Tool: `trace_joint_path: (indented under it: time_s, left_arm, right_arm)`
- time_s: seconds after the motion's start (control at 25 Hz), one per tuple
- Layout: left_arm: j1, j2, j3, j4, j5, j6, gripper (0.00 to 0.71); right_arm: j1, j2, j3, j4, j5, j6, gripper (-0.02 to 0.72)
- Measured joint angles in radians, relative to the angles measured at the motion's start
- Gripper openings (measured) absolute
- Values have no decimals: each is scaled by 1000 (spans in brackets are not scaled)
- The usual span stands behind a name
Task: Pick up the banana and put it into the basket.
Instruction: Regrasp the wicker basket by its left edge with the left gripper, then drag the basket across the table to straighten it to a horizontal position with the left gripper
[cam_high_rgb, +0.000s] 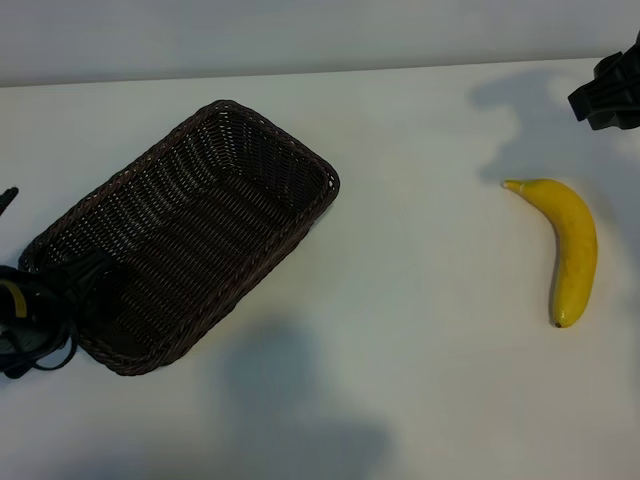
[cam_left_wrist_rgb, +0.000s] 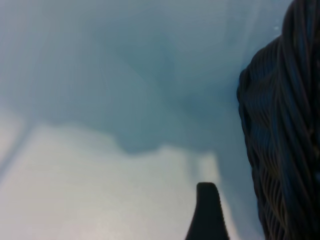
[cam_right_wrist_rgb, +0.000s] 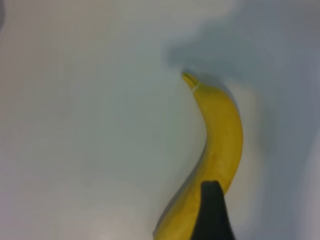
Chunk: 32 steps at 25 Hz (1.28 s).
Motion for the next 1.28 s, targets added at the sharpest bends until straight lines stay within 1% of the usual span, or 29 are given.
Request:
trace_joint_path:
  time_s: [0.4,0.48,0.52,0.6,0.64,0.68,0.76,0.88,1.28]
  left_arm:
    - [0,87,1,-19,-71,0,564]
    - [0,97,2,-27,-87,0,546]
    - [0,99,2,-29,-92,0,520]
    - [0,99,2,-29,-96,-2,437]
    - [0,99,2,-29,-96,-3,383]
    - [0,100,2,-29,-97,-4,297]
    - [0,100,2,-34,-105,-18,183]
    - [1,100,2,-31,-131,-19,173]
    - [1,102,2,-14,-160,2,172]
  right_arm:
    - [0,0,0,0,2,-1,526]
    - [0,0,0,0,3,-1,526]
    - [0,0,0,0,3,-1,526]
    - [0,0,0,0,3,-1,526]
    - [0,0,0,0,3,-1,526]
    - [0,0,0,0,3,-1,526]
    - [0,0,0,0,5,-1,526]
    - [0,0,0,0,7,-1,526]
    - [0,0,0,0,12,-1,526]
